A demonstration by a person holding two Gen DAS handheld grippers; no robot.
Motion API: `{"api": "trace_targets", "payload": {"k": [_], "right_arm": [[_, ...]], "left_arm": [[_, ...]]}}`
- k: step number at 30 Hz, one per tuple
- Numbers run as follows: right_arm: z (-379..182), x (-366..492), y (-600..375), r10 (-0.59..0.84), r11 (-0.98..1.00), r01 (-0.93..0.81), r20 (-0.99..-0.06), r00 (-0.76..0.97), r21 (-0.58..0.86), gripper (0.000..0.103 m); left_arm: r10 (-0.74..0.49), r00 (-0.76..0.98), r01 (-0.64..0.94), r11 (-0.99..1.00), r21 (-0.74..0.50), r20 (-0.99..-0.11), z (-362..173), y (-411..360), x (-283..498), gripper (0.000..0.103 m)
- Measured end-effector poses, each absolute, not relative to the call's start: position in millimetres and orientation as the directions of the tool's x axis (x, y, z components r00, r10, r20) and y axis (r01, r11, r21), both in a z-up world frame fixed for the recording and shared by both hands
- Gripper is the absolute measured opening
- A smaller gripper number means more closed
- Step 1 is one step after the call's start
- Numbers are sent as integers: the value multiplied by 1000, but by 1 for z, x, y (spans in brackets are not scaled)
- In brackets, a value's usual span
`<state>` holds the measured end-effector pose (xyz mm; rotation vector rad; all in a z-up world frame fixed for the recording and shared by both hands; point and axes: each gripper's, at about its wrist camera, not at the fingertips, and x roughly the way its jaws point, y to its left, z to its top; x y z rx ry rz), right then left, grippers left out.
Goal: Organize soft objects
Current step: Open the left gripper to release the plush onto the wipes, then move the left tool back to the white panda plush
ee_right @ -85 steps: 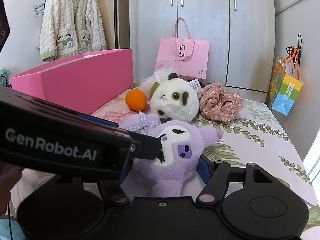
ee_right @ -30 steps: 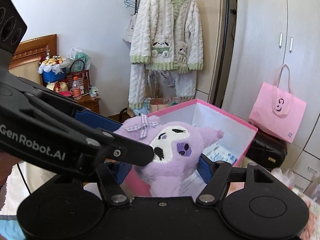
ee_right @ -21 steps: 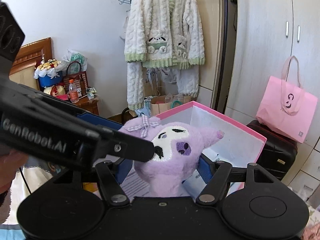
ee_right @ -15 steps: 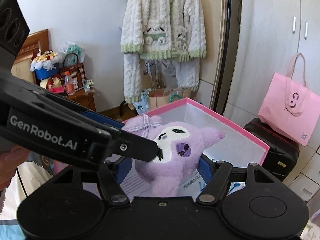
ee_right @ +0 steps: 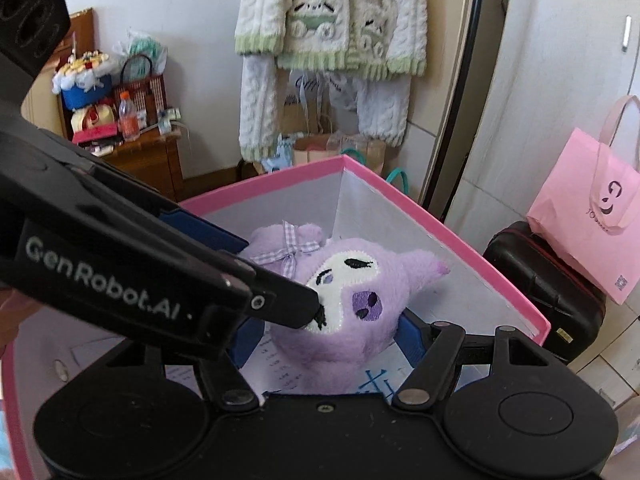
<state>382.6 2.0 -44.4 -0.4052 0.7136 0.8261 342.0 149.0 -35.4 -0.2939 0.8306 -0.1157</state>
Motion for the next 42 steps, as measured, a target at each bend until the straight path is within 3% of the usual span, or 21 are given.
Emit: {"api": "trace_targets", "payload": {"k": [6,11,24,36,42], "right_arm": [[-48,385,7,479,601,-794,-755,448,-89,80],[-36,364,-5,502,592,-799,-730,465,-101,82],[5,290,-47,511,610,-781,-688,515,-132,82],[55,228,-141,566,669,-743,-638,521,-13,83],[68,201,-194,539,733,-680,-594,597,-19,85]], "left_arm": [[-157,662,-24,973,-230,-733,-37,141,345,61],[-108,723,-41,979,-198,-683,-20,143,324,67],[-130,782,69,990,-124,-609,31,125,233,72],[-260,792,255,963,-88,-553,73,91,147,77],[-333,760,354,932,-75,-558,75,66,123,77]]}}
